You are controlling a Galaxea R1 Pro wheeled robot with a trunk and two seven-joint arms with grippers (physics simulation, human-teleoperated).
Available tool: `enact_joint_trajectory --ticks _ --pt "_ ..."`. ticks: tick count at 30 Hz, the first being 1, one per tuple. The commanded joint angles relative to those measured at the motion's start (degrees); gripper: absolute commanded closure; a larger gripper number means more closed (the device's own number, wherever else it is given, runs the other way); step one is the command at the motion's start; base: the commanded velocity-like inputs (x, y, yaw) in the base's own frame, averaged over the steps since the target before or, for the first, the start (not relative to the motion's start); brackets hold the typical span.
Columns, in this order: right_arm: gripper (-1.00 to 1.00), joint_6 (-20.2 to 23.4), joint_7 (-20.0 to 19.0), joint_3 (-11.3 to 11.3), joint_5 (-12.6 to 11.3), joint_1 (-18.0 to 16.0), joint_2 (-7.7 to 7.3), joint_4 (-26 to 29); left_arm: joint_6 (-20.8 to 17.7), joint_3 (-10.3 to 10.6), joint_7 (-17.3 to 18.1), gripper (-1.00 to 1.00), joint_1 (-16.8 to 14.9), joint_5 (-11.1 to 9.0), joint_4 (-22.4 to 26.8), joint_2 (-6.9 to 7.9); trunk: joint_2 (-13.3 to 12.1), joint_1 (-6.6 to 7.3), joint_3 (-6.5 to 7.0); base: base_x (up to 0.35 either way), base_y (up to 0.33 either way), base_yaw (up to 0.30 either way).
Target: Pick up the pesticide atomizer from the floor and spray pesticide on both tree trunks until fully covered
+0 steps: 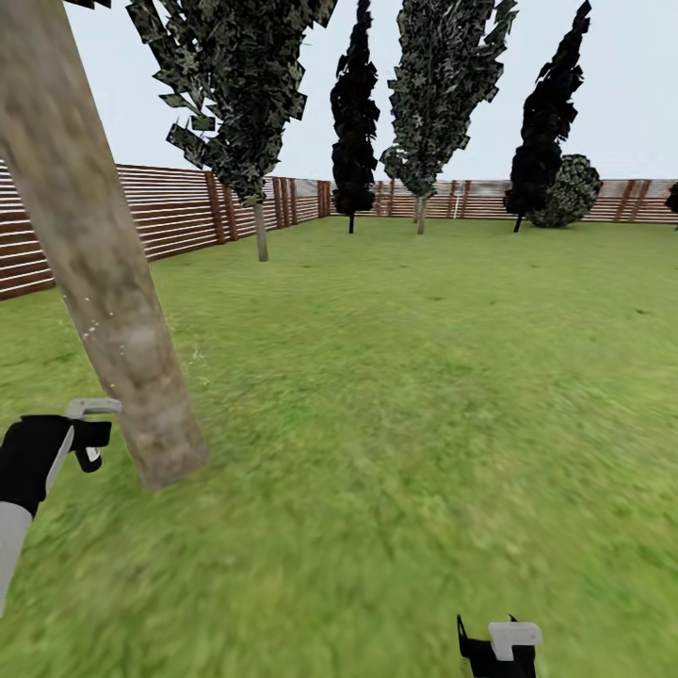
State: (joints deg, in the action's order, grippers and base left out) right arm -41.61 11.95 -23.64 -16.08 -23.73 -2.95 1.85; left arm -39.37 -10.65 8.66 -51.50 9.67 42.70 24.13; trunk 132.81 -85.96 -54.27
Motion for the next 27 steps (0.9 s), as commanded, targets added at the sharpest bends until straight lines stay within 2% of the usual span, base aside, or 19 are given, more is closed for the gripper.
enact_joint_trajectory --ticks 1,3,7,11,15,19,23,27 --pt "-1.0 -0.01 0.0 0.0 0.0 0.0 0.02 0.0 0.0 -0.05 -0.02 1.0 0.0 -0.08 0.01 0.23 0.0 0.0 0.0 0.241 -0.17 0.108" --pt "-1.0 -0.03 0.0 -0.02 0.0 0.0 0.05 0.0 -0.02 -0.22 -0.04 1.0 0.0 -0.09 0.01 0.88 0.0 0.0 0.0 0.241 -0.17 0.221" --pt "-1.0 -0.05 0.0 -0.01 -0.02 0.0 0.05 0.0 0.0 -0.17 -0.13 1.0 0.08 -0.05 -0.16 0.94 0.0 0.0 0.0 0.26 -0.141 0.26" --pt "-1.0 -0.05 0.08 0.0 -0.08 0.0 -0.03 0.0 0.17 0.34 -1.74 1.0 1.5 -0.09 -0.85 0.53 0.0 0.0 0.0 0.326 -0.015 0.038" --pt "-1.0 -0.05 0.09 0.0 -0.09 0.0 -0.04 0.0 0.01 0.27 -1.89 1.0 1.83 -0.43 -0.75 0.12 0.0 0.0 0.0 0.293 -0.112 0.001" --pt "-1.0 -0.05 0.09 0.0 -0.09 0.0 -0.04 0.0 -0.01 -0.05 -1.86 1.0 2.09 -0.32 -1.14 0.44 0.0 0.0 0.0 0.123 -0.166 0.015" --pt "-1.0 -0.05 0.09 0.0 -0.09 0.0 -0.04 0.0 0.51 -0.11 -1.89 1.0 5.19 -0.27 -2.4 0.73 0.0 0.0 0.0 0.006 -0.018 0.219" --pt "-1.0 -0.05 0.01 0.0 -0.04 0.0 0.04 0.0 0.61 0.23 -1.89 1.0 5.27 -0.78 -2.01 -1.56 0.0 0.0 0.0 0.003 -0.002 0.278"
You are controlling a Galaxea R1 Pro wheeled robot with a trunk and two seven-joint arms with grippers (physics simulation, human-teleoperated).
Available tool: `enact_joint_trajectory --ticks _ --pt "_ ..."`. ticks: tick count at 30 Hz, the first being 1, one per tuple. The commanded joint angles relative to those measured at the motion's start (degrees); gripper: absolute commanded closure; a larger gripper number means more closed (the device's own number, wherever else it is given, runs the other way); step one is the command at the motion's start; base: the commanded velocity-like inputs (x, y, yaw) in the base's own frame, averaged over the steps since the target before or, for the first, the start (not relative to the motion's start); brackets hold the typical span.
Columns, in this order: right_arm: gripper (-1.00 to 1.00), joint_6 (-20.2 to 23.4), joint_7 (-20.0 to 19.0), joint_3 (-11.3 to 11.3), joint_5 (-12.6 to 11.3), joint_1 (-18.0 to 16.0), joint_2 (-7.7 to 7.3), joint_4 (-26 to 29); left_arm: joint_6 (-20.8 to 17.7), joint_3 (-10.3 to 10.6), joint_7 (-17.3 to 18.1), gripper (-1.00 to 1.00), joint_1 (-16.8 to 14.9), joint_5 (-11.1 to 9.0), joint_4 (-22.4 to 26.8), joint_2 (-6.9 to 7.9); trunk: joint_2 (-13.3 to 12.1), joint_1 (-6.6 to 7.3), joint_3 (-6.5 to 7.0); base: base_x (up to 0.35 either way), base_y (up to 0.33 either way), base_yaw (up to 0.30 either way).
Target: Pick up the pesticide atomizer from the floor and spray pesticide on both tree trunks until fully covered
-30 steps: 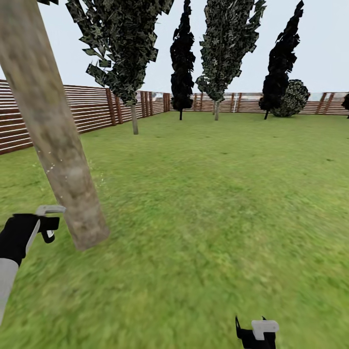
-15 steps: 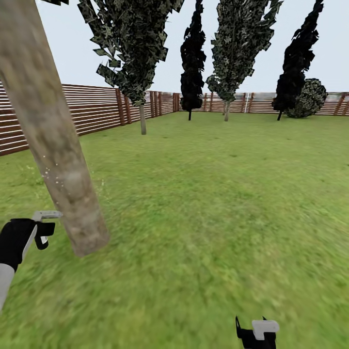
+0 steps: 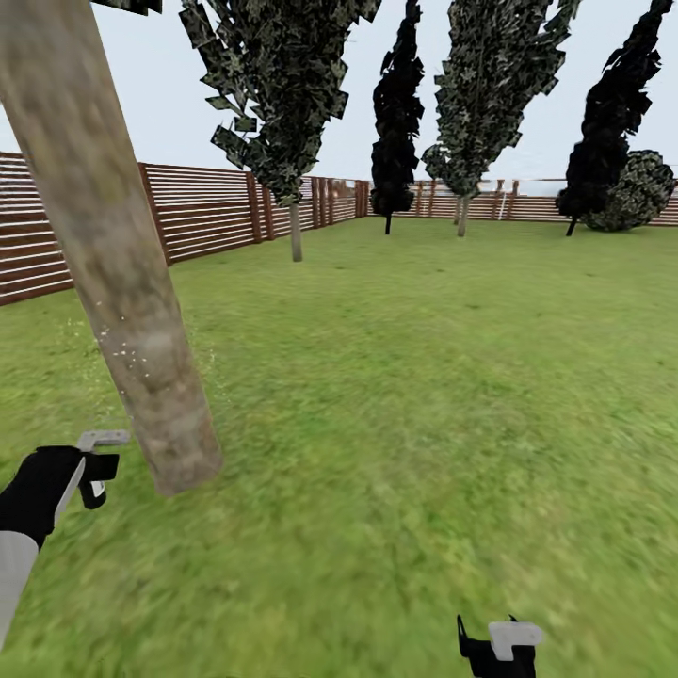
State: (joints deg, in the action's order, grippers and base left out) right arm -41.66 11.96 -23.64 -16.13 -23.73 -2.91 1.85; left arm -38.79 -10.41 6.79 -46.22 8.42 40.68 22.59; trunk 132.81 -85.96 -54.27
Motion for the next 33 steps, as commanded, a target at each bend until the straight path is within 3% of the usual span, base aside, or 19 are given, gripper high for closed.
enact_joint_trajectory --ticks 1,4,6,9,13,16,17,19,21,25,29,33 --pt "-1.0 0.0 -0.01 -0.01 -0.02 0.0 0.01 0.0 0.21 0.02 -0.12 1.0 -0.02 0.76 0.01 -1.02 0.0 0.0 0.0 0.128 -0.122 0.225" --pt "-1.0 0.0 -0.01 -0.01 -0.04 0.0 0.01 0.0 1.93 -0.42 -0.25 1.0 -0.02 0.95 -0.05 -1.06 0.0 0.0 0.0 0.218 -0.17 0.039" --pt "-1.0 0.0 -0.01 -0.01 -0.04 0.0 0.01 0.01 2.02 -0.61 -2.9 1.0 -0.02 0.9 0.01 -0.47 0.0 0.0 0.0 0.238 -0.173 0.002" --pt "-1.0 0.0 -0.01 -0.01 -0.04 0.0 0.01 0.0 2.12 -3.41 -4.26 1.0 -0.02 0.68 0.14 -0.49 0.0 0.0 0.0 0.239 -0.174 0.0" --pt "-1.0 0.0 -0.01 -0.01 -0.04 0.0 0.01 0.0 2.21 -4.24 -4.54 1.0 0.3 0.96 -0.29 -0.42 0.0 0.0 0.0 0.239 -0.174 0.07" --pt "-1.0 0.0 -0.01 -0.01 -0.04 0.0 0.01 0.0 2.31 -4.29 -4.45 1.0 2.35 0.68 -0.5 1.04 0.0 0.0 0.0 0.239 -0.174 0.26" --pt "-1.0 0.0 -0.01 -0.01 -0.04 0.0 0.01 0.0 2.32 -4.12 -4.31 1.0 2.41 0.51 -0.56 0.81 0.0 0.0 0.0 0.239 -0.174 0.277" --pt "-1.0 0.0 0.01 -0.02 -0.04 0.0 0.01 0.0 2.32 -4.02 -4.27 1.0 2.44 0.57 -0.11 -1.78 0.0 0.0 0.0 0.239 -0.174 0.278" --pt "-1.0 0.0 0.01 -0.01 -0.04 0.0 0.01 0.0 2.26 -4.01 -4.28 1.0 2.44 0.47 0.21 -2.94 0.0 0.0 0.0 0.239 -0.174 0.278" --pt "-1.0 0.0 -0.01 -0.01 -0.04 0.0 0.01 0.0 2.22 -4.42 -3.99 1.0 2.45 0.39 0.27 -2.98 0.0 0.0 0.0 0.239 -0.172 0.075" --pt "-1.0 0.0 0.0 -0.01 -0.04 0.0 -0.06 0.0 2.34 -4.49 -4.46 1.0 2.86 0.76 0.09 -1.97 0.0 0.0 0.0 0.208 -0.15 0.002" --pt "-1.0 0.0 0.06 -0.01 -0.03 0.0 -0.02 0.0 4.25 -4.46 -4.74 1.0 2.97 0.51 -0.17 -2.64 0.0 0.0 0.0 0.125 -0.244 0.143"
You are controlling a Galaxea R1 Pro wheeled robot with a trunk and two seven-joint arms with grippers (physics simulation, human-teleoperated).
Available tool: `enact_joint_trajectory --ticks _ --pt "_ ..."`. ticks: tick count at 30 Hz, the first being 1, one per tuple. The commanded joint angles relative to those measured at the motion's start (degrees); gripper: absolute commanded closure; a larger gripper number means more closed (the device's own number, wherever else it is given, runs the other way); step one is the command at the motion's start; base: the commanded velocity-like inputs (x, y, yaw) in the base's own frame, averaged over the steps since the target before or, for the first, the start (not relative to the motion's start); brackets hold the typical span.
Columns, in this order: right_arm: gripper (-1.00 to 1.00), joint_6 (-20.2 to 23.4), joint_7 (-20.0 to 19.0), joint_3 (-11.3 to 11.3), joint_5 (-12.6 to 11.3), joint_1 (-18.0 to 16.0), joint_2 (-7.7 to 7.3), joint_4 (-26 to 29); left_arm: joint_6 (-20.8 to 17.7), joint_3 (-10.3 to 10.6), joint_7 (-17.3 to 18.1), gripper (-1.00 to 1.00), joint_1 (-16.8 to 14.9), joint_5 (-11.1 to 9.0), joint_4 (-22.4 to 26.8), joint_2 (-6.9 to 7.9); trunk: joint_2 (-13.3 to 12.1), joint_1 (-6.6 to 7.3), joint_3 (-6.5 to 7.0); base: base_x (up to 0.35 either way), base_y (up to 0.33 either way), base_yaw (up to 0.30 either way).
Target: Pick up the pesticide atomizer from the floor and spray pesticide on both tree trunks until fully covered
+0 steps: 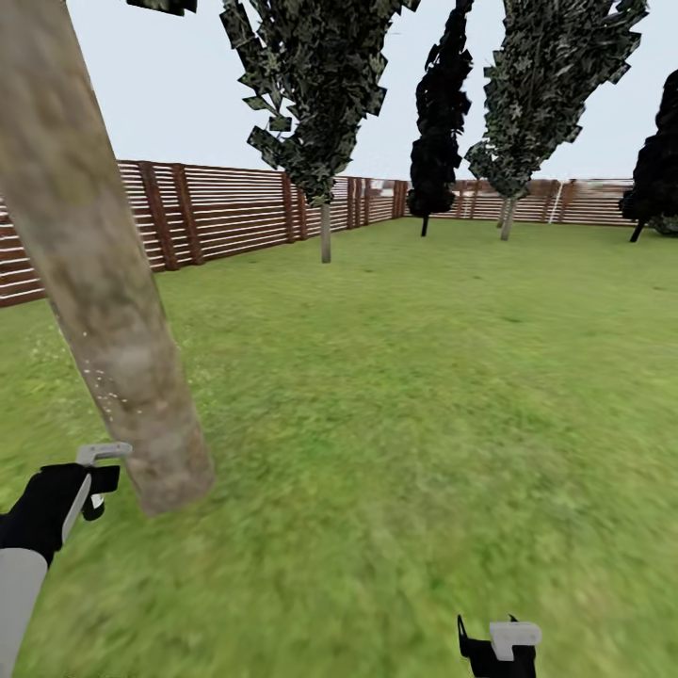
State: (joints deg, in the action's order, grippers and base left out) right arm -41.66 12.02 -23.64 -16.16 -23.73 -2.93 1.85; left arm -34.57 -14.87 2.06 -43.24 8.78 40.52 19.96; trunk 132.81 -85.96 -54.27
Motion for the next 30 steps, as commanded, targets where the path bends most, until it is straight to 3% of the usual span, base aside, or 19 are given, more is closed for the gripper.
enact_joint_trajectory --ticks 1,2,4,6,10,17,28,30 --pt "-1.0 0.0 0.01 0.0 -0.01 0.0 -0.03 0.0 1.54 -0.06 -0.08 1.0 0.0 0.21 -0.34 -0.39 0.0 0.0 0.0 0.088 -0.266 0.264" --pt "-1.0 0.01 0.02 0.01 -0.01 0.0 -0.08 0.0 3.82 -0.19 -0.11 1.0 0.0 0.18 -1.87 -0.53 0.0 0.0 0.0 0.085 -0.268 0.273" --pt "-1.0 0.04 0.02 0.03 -0.01 0.0 -0.14 0.0 11.17 -3.28 -0.06 1.0 0.0 0.2 -8.8 -0.17 0.0 0.0 0.0 0.126 -0.261 0.277" --pt "-1.0 0.03 0.02 0.0 -0.01 0.0 -0.11 0.0 14.19 -5.09 0.01 1.0 0.0 0.23 -10.71 0.15 0.0 0.0 0.0 0.16 -0.252 0.278" --pt "-1.0 0.04 0.02 -0.03 0.0 0.0 -0.06 0.0 14.95 -4.93 -0.08 1.0 0.0 0.51 -10.75 -0.62 0.0 0.0 0.0 0.201 -0.224 0.278" --pt "-1.0 0.03 0.05 -0.01 -0.01 0.0 -0.06 0.03 14.93 -4.79 -0.13 1.0 0.0 0.6 -10.63 -0.62 0.0 0.0 0.0 0.149 -0.23 0.262" --pt "-1.0 0.0 0.11 0.09 -0.01 0.0 -0.05 0.09 14.36 -4.69 -0.15 1.0 0.0 0.8 -10.72 -0.46 0.0 0.0 0.0 0.001 -0.273 0.01" --pt "-1.0 0.0 0.11 0.04 -0.01 0.0 -0.06 0.04 14.38 -4.68 -1.7 1.0 0.0 0.8 -10.72 -0.48 0.0 0.0 0.0 0.002 -0.273 0.0"
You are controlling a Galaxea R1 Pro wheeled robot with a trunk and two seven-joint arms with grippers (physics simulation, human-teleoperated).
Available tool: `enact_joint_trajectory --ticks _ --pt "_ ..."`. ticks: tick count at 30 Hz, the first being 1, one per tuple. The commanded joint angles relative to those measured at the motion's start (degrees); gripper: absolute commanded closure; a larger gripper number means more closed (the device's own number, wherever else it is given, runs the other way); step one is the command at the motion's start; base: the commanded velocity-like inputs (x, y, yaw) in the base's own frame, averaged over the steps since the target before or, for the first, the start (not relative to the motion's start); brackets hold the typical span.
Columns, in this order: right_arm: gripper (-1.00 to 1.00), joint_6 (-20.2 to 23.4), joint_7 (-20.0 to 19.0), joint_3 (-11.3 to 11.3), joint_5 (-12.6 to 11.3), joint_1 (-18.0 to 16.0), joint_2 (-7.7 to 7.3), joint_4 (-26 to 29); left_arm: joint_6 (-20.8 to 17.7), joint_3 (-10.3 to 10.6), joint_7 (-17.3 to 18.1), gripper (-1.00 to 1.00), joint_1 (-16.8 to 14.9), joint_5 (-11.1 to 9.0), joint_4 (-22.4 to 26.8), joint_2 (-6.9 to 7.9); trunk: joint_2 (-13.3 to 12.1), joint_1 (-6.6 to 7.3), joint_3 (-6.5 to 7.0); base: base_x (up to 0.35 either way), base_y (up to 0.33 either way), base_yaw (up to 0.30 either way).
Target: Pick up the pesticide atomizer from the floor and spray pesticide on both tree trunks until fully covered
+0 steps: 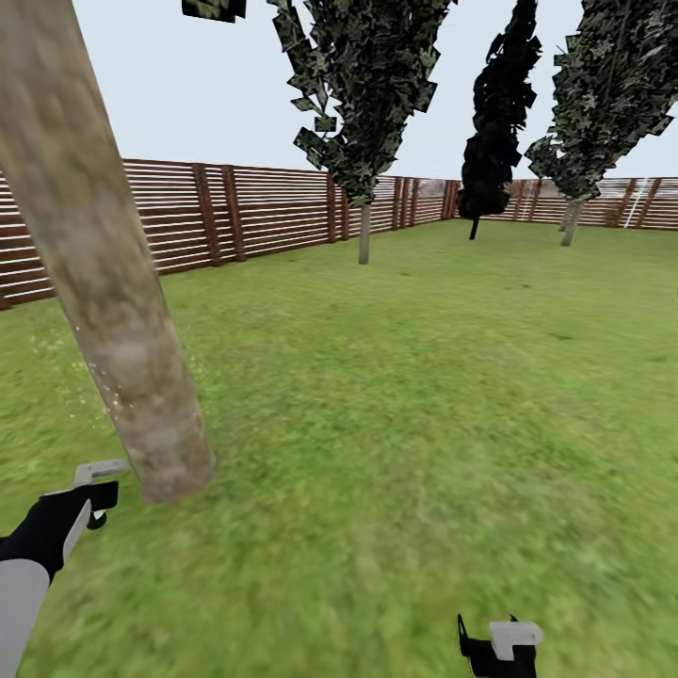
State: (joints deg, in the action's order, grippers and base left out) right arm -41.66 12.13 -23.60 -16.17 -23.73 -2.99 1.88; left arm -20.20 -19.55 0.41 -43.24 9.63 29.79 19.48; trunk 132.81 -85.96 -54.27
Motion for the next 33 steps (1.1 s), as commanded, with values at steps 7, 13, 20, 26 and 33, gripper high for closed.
enact_joint_trajectory --ticks 7,13,20,26,33 --pt "-1.0 0.0 0.0 -0.04 0.0 0.0 0.0 0.03 -0.18 -0.22 -3.92 1.0 0.0 -0.42 -0.48 -0.21 0.0 0.0 0.0 0.104 -0.261 0.163" --pt "-1.0 0.0 0.0 -0.04 0.0 0.0 0.0 0.02 -0.37 -0.26 -4.18 1.0 0.0 -0.4 -1.03 -0.81 0.0 0.0 0.0 0.234 -0.191 0.276" --pt "-1.0 0.0 0.0 -0.04 0.0 0.0 0.0 -0.03 -0.35 -0.22 -4.33 1.0 0.0 -0.23 -1.06 -2.36 0.0 0.0 0.0 0.238 -0.188 0.277" --pt "-1.0 0.0 0.0 -0.04 0.0 0.0 0.0 -0.04 -0.37 -0.35 -4.37 1.0 0.0 -0.23 -1.05 -2.26 0.0 0.0 0.0 0.238 -0.187 0.277" --pt "-1.0 0.0 -0.06 -0.04 0.0 0.0 0.0 -0.04 -0.28 -0.14 -4.36 1.0 0.0 -0.14 -1.05 -2.34 0.0 0.0 0.0 0.23 -0.191 0.048"
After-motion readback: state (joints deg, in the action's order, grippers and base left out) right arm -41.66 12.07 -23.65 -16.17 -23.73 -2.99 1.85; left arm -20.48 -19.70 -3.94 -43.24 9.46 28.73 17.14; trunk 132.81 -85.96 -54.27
